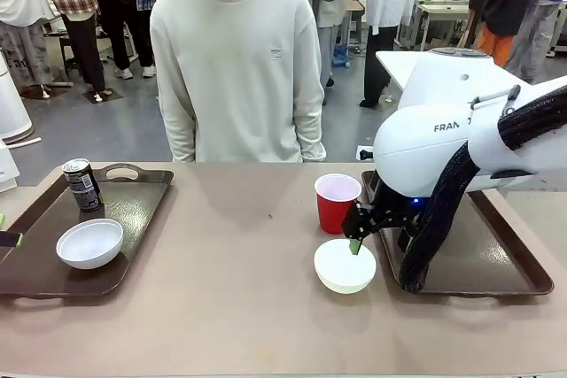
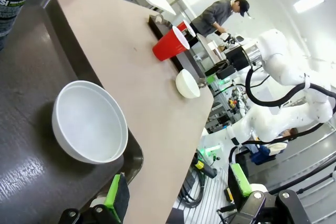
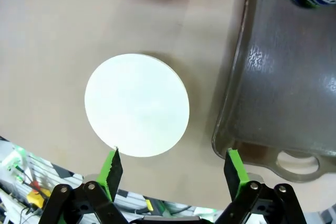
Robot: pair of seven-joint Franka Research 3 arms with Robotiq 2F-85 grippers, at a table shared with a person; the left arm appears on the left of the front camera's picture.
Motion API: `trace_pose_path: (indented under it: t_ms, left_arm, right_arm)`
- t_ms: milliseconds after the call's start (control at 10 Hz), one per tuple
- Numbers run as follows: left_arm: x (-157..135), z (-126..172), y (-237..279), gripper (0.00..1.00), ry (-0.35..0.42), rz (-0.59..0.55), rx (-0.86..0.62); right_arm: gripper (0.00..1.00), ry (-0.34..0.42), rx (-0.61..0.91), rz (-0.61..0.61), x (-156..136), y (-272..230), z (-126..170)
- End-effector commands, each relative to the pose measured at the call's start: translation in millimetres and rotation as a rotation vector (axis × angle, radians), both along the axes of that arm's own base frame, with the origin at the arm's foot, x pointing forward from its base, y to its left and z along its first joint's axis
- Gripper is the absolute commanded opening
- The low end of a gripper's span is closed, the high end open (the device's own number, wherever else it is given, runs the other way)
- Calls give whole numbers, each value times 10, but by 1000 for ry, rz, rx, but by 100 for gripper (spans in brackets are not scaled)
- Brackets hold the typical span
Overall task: Prepare tableware on both trays.
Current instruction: Pick up a Picnic Bowl from the table and place it on a Handle tray.
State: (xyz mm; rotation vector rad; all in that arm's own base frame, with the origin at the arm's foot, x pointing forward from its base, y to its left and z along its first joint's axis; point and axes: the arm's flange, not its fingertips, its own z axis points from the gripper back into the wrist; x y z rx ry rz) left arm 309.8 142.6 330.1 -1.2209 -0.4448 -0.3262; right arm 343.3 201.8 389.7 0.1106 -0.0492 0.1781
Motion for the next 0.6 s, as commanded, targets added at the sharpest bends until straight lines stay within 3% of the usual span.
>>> trace_pose_path:
  t_ms: [0, 500]
  left_arm:
    - [-19, 10, 5, 100, -13, 2, -13]
    - [-19, 10, 5, 100, -13, 2, -13]
  right_arm:
    - [100, -1, -9, -13, -112, -69, 25]
    - [100, -12, -36, -42, 65, 146, -94]
